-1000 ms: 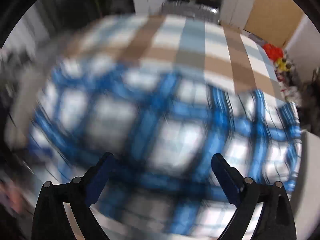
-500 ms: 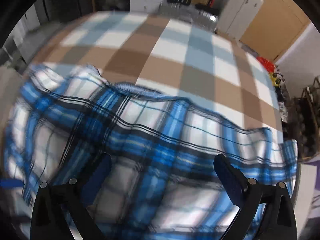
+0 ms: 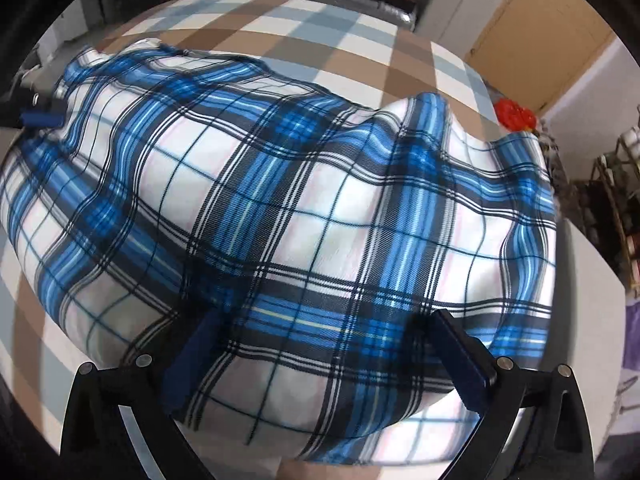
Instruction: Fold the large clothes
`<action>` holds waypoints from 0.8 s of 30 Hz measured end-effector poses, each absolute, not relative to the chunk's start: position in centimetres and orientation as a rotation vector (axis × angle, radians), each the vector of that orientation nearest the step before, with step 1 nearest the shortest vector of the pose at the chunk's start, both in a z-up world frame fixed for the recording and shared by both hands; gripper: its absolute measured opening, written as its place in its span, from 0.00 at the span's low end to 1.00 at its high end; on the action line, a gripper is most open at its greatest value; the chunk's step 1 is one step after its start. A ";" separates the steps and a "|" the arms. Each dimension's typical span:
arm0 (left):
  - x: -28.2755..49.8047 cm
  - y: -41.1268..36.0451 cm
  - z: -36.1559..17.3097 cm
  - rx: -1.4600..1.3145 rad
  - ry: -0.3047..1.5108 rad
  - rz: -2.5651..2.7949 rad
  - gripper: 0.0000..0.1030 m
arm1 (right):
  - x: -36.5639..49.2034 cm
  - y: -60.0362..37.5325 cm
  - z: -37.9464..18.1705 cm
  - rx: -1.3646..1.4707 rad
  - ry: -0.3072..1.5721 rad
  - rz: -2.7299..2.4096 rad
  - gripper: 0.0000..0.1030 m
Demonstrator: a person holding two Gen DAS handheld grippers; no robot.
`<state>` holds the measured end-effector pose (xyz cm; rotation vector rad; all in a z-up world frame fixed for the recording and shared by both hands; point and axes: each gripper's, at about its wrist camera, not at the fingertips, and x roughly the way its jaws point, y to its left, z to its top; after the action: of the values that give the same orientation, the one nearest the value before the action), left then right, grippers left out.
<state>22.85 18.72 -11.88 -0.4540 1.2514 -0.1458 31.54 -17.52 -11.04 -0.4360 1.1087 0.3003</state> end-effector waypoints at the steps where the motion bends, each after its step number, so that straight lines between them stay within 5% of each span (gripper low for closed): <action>1: 22.5 19.0 -11.8 -0.462 1.255 -0.138 0.67 | 31.6 -17.6 -10.9 -0.427 1.116 0.297 1.00; 7: 18.2 18.8 -10.5 -0.439 1.271 -0.112 0.67 | 29.8 -19.1 -6.5 -0.215 1.007 0.321 1.00; 15: 15.0 19.7 -11.7 -0.435 1.270 -0.084 0.67 | 28.6 -21.3 -9.9 -0.070 1.149 0.299 0.98; 24: 6.8 18.4 -7.4 -0.369 1.013 -0.078 0.67 | 16.7 -23.5 -3.6 0.488 0.795 0.603 1.00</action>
<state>6.78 18.36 -7.35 -0.3687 1.0130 -0.0780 16.73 -23.47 -3.59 0.4882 0.7955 0.6029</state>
